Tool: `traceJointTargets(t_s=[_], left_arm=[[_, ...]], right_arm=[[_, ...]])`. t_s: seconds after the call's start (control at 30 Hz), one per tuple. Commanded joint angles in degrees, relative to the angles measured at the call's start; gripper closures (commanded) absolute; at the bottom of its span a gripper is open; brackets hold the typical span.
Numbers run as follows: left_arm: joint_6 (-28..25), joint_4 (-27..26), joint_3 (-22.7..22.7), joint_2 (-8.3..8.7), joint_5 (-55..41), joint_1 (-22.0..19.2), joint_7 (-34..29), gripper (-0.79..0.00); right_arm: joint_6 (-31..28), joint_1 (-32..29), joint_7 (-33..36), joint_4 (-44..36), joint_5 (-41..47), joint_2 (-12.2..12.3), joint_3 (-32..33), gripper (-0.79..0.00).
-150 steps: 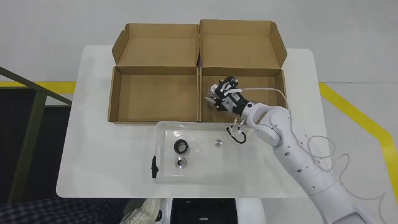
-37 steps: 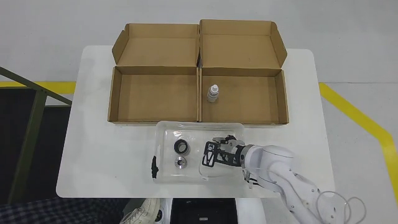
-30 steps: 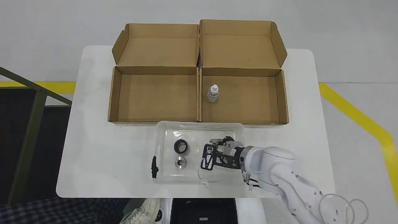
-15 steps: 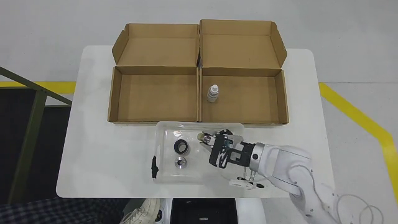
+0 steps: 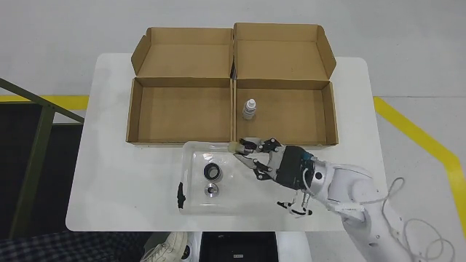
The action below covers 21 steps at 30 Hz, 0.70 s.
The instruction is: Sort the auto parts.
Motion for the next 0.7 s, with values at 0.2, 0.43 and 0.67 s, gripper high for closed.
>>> traceJointTargets(t_s=[0.2, 0.43, 0.67], left_arm=[[0.0, 0.0, 0.0, 0.0, 0.0, 0.0, 0.0, -0.785], [0.0, 0.0, 0.0, 0.0, 0.0, 0.0, 0.0, -0.785], [0.0, 0.0, 0.0, 0.0, 0.0, 0.0, 0.0, -0.785]], right_arm=[[0.54, -0.24, -6.84, 1.66, 7.15, -0.21, 2.47, 0.0], [0.39, -1.41, -10.78, 2.38, 10.6, -0.28, 4.59, 0.0], [-0.06, -1.62, -11.89, 2.84, 11.99, -0.36, 5.79, 0.0]])
